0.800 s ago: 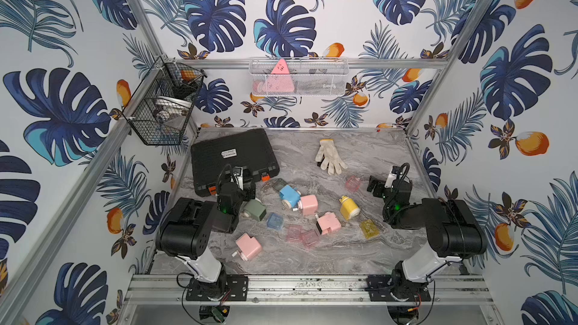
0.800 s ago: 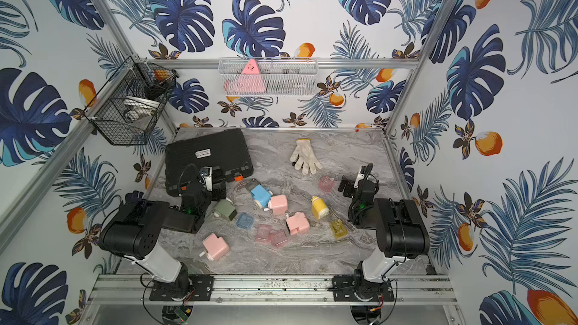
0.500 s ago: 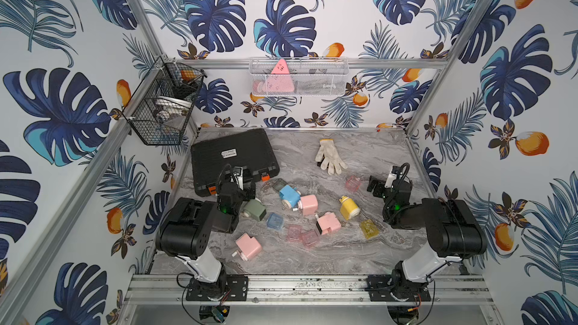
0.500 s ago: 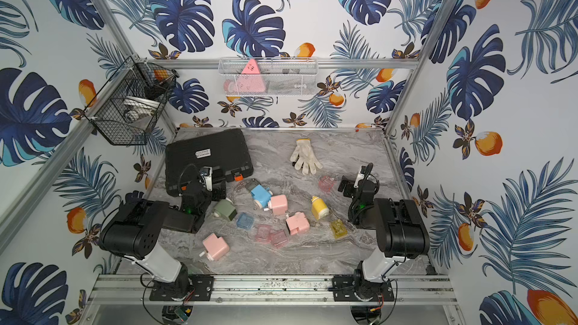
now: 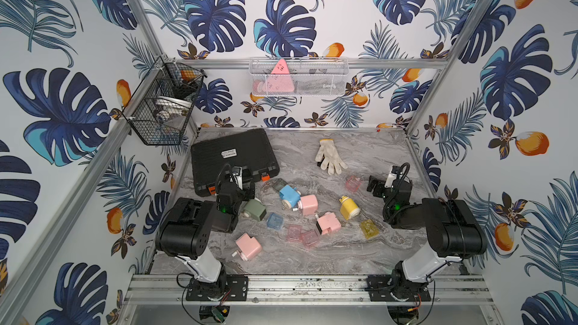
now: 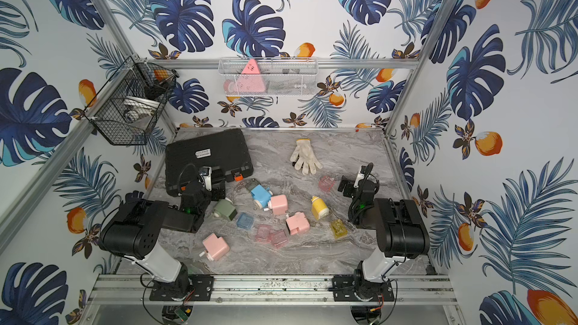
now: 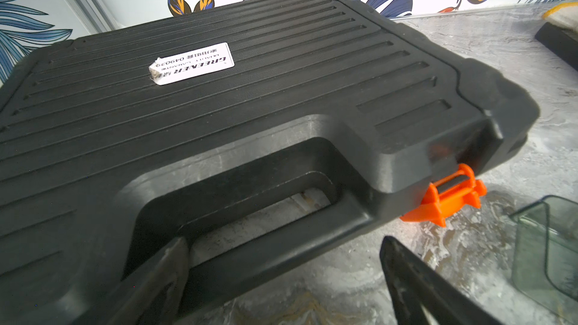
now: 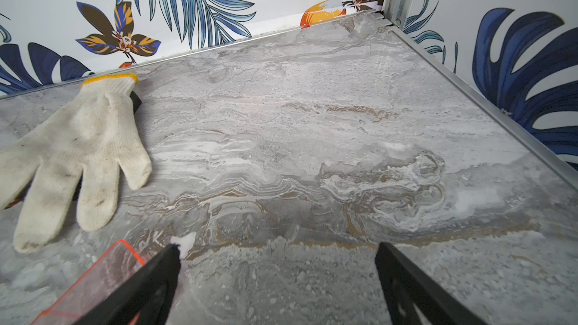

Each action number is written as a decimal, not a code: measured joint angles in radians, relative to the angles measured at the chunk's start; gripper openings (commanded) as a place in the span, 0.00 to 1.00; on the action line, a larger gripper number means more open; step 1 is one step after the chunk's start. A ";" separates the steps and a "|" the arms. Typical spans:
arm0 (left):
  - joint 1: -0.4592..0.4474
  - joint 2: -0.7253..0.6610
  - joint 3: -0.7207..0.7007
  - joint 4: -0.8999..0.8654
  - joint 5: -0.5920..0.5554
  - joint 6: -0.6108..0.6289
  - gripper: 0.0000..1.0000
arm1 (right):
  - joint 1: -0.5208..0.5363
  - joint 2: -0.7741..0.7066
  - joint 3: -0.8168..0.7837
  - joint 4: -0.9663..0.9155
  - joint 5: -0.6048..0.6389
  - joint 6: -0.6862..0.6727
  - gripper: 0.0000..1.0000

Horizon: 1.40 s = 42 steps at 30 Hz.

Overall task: Put the tray back into the pencil sharpener
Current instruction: Adjust the container at the center of the board.

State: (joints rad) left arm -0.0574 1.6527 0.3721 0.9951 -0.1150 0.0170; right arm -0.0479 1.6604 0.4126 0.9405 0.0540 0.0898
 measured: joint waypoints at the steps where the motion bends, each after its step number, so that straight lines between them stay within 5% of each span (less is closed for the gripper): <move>1: 0.000 0.000 0.000 0.000 0.000 0.000 0.99 | -0.001 0.000 0.000 0.000 0.001 0.000 1.00; 5: 0.000 -0.034 -0.029 0.007 -0.014 -0.005 0.99 | 0.001 -0.049 -0.052 0.012 0.016 0.001 1.00; 10: -0.005 -0.243 -0.034 -0.087 -0.100 -0.027 0.99 | 0.029 -0.273 -0.059 -0.069 0.097 0.012 1.00; 15: -0.010 -0.397 0.080 -0.272 -0.228 -0.171 0.99 | 0.032 -0.437 0.117 -0.391 0.193 0.216 1.00; 20: -0.010 -0.417 0.242 -0.534 -0.285 -0.339 0.99 | 0.032 -0.449 0.279 -0.708 0.127 0.381 1.00; 28: -0.021 -0.441 0.291 -0.718 0.018 -0.462 0.99 | 0.036 -0.517 0.426 -1.209 0.103 0.499 1.00; 34: -0.163 -0.457 0.328 -0.758 0.199 -0.482 0.99 | 0.057 -0.594 0.441 -1.495 0.116 0.532 0.99; 42: -0.359 -0.465 0.372 -0.850 0.267 -0.397 0.99 | 0.296 -0.657 0.452 -1.738 0.152 0.636 0.92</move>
State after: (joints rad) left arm -0.4160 1.1873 0.7437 0.1452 0.1516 -0.3801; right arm 0.2481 1.0039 0.8646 -0.7975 0.2062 0.7258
